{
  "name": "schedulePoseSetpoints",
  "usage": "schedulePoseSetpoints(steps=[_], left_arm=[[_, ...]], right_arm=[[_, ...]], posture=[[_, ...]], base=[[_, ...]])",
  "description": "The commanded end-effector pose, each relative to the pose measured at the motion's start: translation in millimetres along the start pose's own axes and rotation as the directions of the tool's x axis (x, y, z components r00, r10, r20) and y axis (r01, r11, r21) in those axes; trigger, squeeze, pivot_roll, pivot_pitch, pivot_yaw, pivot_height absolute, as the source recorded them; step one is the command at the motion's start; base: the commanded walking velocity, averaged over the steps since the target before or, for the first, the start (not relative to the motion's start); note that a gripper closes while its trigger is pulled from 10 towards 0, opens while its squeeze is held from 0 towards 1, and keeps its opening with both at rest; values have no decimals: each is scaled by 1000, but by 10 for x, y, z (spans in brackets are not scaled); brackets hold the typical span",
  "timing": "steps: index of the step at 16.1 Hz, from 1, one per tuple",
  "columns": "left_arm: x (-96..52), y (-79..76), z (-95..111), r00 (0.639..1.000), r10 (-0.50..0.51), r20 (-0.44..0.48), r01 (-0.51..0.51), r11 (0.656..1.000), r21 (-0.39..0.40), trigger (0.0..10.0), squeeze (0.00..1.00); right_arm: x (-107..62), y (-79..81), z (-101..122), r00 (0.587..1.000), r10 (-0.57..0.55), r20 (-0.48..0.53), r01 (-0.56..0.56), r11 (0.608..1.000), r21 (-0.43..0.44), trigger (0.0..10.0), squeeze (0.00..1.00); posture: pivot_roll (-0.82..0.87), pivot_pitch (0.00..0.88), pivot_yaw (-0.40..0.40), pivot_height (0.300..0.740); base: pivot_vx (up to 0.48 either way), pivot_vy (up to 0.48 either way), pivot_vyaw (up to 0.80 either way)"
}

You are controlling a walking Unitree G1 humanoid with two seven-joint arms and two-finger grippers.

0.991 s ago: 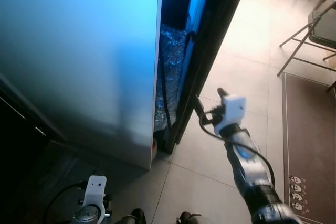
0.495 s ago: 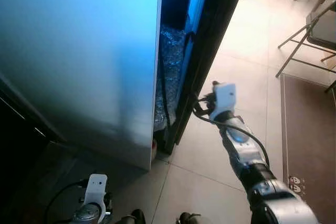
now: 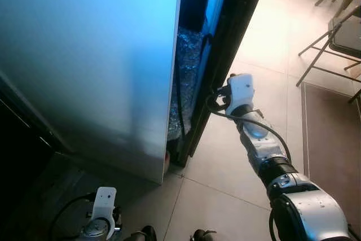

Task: Restocking fridge

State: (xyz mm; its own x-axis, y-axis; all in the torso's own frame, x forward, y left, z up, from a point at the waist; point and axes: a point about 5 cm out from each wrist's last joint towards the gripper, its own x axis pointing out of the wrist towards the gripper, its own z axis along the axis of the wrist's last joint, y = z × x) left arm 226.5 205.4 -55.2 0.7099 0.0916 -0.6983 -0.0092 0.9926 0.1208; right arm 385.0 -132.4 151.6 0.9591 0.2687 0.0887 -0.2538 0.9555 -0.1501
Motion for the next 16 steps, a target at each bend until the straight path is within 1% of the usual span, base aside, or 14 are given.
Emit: schedulePoseSetpoints(steps=[1, 3, 5, 9, 10, 11, 12, 13, 14, 15, 16], left_arm=[[-13, -20, -50, 1000, -3, -7, 3, 1000, 7, 10000, 0], [-27, -3, -92, 1000, 4, -10, -4, 1000, 0, 10000, 0], [-34, 13, -114, 1000, 6, -13, -6, 1000, 1, 10000, 0], [-35, 13, -114, 1000, 6, -12, -6, 1000, 1, 10000, 0], [-39, -3, -133, 1000, -1, -21, 1, 1000, 7, 10000, 0], [-36, -23, -130, 1000, -6, -24, 6, 1000, 7, 10000, 0], [-32, -36, -118, 1000, -7, -23, 7, 1000, 6, 10000, 0], [-29, -39, -109, 1000, -7, -21, 7, 1000, 5, 10000, 0], [-26, -43, -99, 1000, -7, -20, 7, 1000, 4, 10000, 0], [-25, -44, -95, 1000, -6, -20, 7, 1000, 4, 10000, 0], [-30, -43, -117, 1000, -5, -27, 5, 1000, 2, 10000, 0]], right_arm=[[-20, -26, -40, 1000, -28, -9, 28, 1000, 8, 10000, 0], [-211, -56, -198, 992, -122, 37, 120, 992, 38, 10000, 0], [-377, -67, -345, 987, -160, 34, 159, 987, 24, 10000, 0], [-384, -62, -346, 985, -167, 41, 166, 986, 21, 10000, 0], [-913, -47, -1084, 939, -202, -278, 224, 973, 50, 10000, 0], [-1342, 8, -1532, 831, -191, -522, 277, 957, 91, 10000, 0], [-1502, 30, -1673, 767, -194, -611, 323, 940, 106, 10000, 0], [-1617, 69, -1767, 718, -181, -672, 345, 932, 116, 10000, 0], [-1760, 117, -1863, 663, -170, -729, 350, 931, 100, 10000, 0], [-1836, 145, -1910, 634, -163, -756, 349, 933, 92, 10000, 0], [-2030, 214, -2010, 574, -149, -805, 366, 926, 89, 10000, 0]], posture=[[-89, 162, -69, 740], [-84, 178, -70, 740], [-91, 183, -68, 740], [-91, 183, -68, 740], [-116, 194, -63, 740], [-113, 190, -62, 740], [-108, 188, -62, 740], [-105, 184, -62, 740], [-104, 183, -61, 740], [-102, 180, -60, 740], [-92, 176, -58, 740]], base=[[0, 0, 0], [0, 0, 0], [0, 0, 0], [0, 0, 0], [0, 0, 0], [0, 0, 0], [0, 0, 0], [0, 0, 0], [0, 0, 0], [0, 0, 0], [0, 0, 0]])
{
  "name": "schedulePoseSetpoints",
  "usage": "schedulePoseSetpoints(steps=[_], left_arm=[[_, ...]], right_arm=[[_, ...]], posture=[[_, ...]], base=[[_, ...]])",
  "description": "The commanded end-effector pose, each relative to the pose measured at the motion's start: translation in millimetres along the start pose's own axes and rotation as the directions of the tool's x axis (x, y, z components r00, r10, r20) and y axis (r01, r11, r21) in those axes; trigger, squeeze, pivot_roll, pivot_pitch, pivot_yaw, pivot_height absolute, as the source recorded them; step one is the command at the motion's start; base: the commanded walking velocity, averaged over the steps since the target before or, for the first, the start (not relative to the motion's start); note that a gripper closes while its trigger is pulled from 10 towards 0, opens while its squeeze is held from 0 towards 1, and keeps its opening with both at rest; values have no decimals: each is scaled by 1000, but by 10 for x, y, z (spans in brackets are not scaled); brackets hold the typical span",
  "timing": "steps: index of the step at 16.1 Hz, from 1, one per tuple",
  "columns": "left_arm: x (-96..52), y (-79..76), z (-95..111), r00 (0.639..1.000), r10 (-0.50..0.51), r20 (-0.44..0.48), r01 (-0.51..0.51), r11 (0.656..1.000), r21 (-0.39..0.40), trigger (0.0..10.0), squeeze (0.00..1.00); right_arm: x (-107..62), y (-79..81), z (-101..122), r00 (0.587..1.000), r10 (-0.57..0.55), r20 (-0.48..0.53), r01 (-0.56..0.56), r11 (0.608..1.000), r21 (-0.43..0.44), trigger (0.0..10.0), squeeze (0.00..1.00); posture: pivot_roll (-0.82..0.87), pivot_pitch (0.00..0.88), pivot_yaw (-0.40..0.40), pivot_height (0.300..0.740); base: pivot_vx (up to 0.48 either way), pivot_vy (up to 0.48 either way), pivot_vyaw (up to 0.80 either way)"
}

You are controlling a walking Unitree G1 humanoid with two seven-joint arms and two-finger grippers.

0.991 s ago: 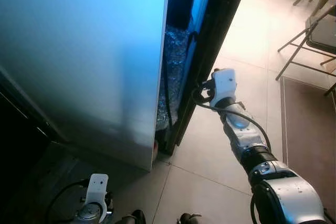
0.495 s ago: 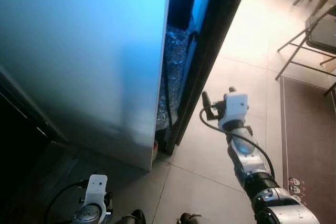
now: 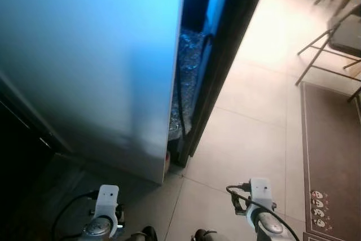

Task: Restocking fridge

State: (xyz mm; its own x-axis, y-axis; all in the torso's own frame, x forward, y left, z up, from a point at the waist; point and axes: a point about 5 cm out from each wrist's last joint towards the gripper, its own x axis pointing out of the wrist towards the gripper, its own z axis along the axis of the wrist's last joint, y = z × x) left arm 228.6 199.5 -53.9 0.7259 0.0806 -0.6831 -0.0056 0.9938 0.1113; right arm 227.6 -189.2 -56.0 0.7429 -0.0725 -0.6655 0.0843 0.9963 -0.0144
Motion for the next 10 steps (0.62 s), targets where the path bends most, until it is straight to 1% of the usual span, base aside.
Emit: schedulePoseSetpoints(steps=[1, 4, 6, 10], left_arm=[[-35, 15, -151, 999, 5, -53, -5, 1000, 6, 10000, 0], [-38, 28, -160, 998, 1, -57, -1, 1000, 4, 10000, 0], [-40, 29, -169, 998, -4, -61, 5, 1000, 6, 10000, 0], [-43, 38, -176, 998, -5, -65, 6, 1000, 8, 10000, 0]], right_arm=[[-91, -25, -321, 993, -14, -113, 15, 1000, 9, 10000, 0], [-187, -13, -577, 981, -5, -193, 9, 1000, 21, 10000, 0], [-233, -20, -676, 976, -2, -216, 7, 1000, 23, 10000, 0], [-244, -23, -697, 976, 0, -219, 7, 999, 32, 10000, 0]], posture=[[-91, 173, -57, 740], [-91, 166, -53, 740], [-94, 156, -49, 740], [-95, 154, -47, 740]], base=[[0, 0, 0], [0, 0, 0], [0, 0, 0], [0, 0, 0]])
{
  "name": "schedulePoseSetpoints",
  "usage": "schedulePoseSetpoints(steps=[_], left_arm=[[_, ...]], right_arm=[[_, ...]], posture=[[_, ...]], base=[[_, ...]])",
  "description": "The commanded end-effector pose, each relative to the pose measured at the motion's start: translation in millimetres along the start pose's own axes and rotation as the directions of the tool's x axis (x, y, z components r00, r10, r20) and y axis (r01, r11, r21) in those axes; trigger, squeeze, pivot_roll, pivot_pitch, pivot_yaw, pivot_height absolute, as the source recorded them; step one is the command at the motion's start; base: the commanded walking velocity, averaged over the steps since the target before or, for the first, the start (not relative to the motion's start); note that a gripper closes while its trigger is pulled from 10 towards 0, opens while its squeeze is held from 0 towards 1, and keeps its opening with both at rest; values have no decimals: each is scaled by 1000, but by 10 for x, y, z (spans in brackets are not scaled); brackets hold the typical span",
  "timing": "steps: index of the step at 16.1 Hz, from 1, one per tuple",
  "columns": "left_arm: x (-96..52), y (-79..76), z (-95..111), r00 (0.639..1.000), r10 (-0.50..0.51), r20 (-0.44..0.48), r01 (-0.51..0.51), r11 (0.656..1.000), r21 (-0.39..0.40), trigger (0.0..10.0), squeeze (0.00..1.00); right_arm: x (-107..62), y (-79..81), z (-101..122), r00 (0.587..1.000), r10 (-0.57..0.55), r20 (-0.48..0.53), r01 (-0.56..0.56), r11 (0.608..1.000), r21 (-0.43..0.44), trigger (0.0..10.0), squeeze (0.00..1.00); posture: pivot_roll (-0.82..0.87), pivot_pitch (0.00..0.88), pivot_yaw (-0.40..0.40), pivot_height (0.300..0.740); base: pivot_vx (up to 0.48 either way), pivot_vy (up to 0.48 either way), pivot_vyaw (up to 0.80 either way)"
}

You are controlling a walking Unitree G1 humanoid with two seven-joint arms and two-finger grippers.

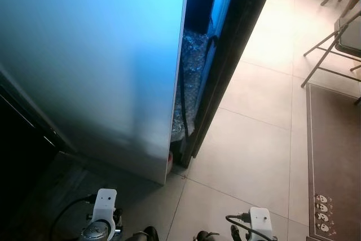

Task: Restocking fridge

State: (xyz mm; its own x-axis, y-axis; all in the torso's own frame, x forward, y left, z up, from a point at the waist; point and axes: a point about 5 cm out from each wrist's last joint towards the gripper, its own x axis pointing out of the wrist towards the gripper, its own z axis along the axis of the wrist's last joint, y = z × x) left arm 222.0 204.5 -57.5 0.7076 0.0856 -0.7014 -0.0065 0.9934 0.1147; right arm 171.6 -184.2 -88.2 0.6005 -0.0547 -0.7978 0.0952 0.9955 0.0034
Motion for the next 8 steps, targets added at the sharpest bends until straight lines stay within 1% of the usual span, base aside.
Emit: schedulePoseSetpoints(steps=[1, 3, 8], left_arm=[[-21, -8, -102, 999, -9, -39, 9, 1000, 7, 10000, 0], [-13, 15, -69, 999, -14, -34, 15, 1000, 18, 10000, 0], [-18, 16, -93, 999, -16, -43, 16, 1000, 17, 10000, 0]], right_arm=[[-22, -31, -88, 1000, -8, -26, 8, 1000, 13, 10000, 0], [7, 51, 14, 1000, 5, 2, -5, 1000, 8, 10000, 0], [-4, 40, -15, 1000, 10, 7, -10, 1000, 5, 10000, 0]], posture=[[-95, 154, -47, 740], [-93, 148, -39, 740], [-92, 167, -43, 740]], base=[[0, 0, 0], [246, 0, 0], [254, 0, 0]])
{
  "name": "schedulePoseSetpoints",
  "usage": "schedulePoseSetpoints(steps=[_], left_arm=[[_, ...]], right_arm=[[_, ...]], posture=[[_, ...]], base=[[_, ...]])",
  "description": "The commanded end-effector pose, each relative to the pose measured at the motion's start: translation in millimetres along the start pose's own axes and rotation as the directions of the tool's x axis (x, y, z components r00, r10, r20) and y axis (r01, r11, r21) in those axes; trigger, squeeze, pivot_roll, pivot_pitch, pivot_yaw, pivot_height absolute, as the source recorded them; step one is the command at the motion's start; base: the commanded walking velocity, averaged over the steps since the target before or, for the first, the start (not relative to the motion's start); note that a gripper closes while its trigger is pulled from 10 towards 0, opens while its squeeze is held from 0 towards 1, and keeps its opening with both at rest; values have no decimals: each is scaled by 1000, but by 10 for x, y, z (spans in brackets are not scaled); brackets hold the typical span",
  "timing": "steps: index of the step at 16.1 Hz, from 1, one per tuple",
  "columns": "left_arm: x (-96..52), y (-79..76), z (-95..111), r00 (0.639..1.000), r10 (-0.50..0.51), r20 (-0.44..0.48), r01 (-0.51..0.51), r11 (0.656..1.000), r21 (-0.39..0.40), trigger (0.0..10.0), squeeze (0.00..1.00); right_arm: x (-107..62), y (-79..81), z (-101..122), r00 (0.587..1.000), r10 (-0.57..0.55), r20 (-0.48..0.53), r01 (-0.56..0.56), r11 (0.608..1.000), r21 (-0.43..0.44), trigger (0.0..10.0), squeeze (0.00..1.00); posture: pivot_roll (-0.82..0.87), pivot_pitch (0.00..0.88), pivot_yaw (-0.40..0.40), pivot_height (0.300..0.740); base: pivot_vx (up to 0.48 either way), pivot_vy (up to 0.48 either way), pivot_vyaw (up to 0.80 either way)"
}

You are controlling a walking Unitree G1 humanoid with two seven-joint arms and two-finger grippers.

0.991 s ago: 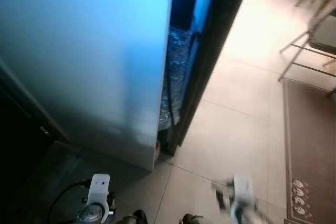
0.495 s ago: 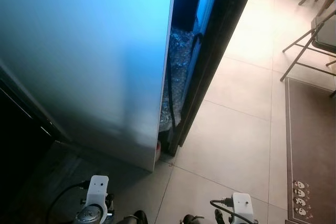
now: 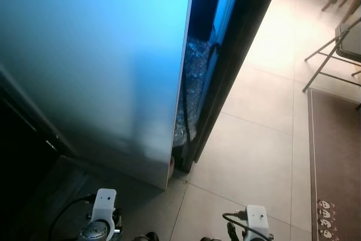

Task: Restocking fridge

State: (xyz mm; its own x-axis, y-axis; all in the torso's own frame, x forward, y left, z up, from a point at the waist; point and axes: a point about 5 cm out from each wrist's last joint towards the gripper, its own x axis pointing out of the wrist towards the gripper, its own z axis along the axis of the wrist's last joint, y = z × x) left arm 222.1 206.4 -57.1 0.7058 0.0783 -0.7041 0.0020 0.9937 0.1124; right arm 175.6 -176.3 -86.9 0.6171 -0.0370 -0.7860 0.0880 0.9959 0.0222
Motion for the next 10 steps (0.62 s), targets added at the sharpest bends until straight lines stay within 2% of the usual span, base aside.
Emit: schedulePoseSetpoints(steps=[1, 5, 10], left_arm=[[-18, -4, -98, 999, -8, -42, 8, 1000, 11, 10000, 0], [-18, -11, -100, 999, -9, -44, 10, 1000, 10, 10000, 0], [-7, -113, -42, 999, -28, -19, 28, 999, 22, 10000, 0]], right_arm=[[-18, -47, -58, 1000, -8, -17, 8, 1000, -3, 10000, 0], [-18, -62, -62, 1000, -8, -25, 7, 1000, -12, 10000, 0], [-16, -73, -48, 1000, -2, -21, 2, 1000, -23, 10000, 0]], posture=[[-91, 169, -44, 740], [-93, 176, -45, 740], [-94, 181, -47, 740]], base=[[262, 0, 0], [263, 0, 0], [270, 0, 0]])
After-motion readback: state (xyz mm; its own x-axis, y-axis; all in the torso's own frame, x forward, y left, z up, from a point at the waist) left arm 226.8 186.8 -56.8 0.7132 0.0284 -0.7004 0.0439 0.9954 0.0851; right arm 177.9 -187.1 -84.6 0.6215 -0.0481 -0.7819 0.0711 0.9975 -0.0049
